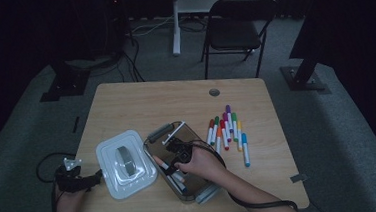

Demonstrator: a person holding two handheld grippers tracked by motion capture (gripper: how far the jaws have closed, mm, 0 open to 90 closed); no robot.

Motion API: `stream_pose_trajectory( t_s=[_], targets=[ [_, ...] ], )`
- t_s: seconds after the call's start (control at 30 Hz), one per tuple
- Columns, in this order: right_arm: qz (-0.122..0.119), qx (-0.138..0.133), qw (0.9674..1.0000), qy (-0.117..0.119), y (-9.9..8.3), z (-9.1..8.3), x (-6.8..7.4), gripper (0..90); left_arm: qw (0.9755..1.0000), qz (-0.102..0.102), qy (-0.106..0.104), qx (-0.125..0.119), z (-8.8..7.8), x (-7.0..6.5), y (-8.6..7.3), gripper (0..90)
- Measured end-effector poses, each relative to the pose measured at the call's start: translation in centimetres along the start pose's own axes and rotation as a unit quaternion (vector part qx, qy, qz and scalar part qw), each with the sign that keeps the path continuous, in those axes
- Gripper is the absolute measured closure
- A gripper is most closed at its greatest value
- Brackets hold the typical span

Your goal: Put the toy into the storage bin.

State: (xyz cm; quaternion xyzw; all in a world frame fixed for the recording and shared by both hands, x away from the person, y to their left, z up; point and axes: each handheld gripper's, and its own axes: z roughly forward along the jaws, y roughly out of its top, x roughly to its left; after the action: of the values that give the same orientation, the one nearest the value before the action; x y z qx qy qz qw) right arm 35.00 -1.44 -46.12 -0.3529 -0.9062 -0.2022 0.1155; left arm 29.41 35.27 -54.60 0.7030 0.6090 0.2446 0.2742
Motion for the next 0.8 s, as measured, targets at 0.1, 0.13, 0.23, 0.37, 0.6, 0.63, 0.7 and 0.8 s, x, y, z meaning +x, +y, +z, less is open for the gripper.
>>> stream_pose_trajectory(
  t_s=[0.1, 0.13, 0.23, 0.37, 0.6, 0.63, 0.7, 0.8],
  targets=[
    [-0.006, 0.022, 0.9997, -0.003, 0.0, 0.9, 0.2, 76.6, 1.0, 0.0, 0.0, 0.0, 0.0, 0.0, 0.0, 0.6],
    [-0.006, 0.022, 0.9997, -0.003, 0.0, 0.9, 0.2, 76.6, 1.0, 0.0, 0.0, 0.0, 0.0, 0.0, 0.0, 0.6],
    [-0.01, 0.032, 0.9994, 0.004, 0.1, 1.5, 0.3, 76.4, 1.0, 0.0, 0.0, 0.0, 0.0, 0.0, 0.0, 0.6],
    [-0.026, 0.051, 0.9983, -0.006, 0.2, 2.2, 0.5, 75.6, 1.0, 0.0, 0.0, 0.0, 0.0, 0.0, 0.0, 0.6],
    [-0.03, 0.057, 0.9978, -0.017, 0.1, 2.5, 0.4, 70.4, 1.0, 0.0, 0.0, 0.0, 0.0, 0.0, 0.0, 0.6],
    [-0.033, 0.053, 0.9979, -0.02, 0.1, 2.5, 0.3, 70.4, 1.0, 0.0, 0.0, 0.0, 0.0, 0.0, 0.0, 0.6],
    [-0.032, 0.046, 0.9983, -0.018, 0.1, 2.1, 0.3, 70.0, 1.0, 0.0, 0.0, 0.0, 0.0, 0.0, 0.0, 0.7],
    [-0.036, 0.029, 0.9987, -0.023, -0.1, 1.3, 0.1, 69.4, 1.0, 0.0, 0.0, 0.0, 0.0, 0.0, 0.0, 0.6]
  ],
)
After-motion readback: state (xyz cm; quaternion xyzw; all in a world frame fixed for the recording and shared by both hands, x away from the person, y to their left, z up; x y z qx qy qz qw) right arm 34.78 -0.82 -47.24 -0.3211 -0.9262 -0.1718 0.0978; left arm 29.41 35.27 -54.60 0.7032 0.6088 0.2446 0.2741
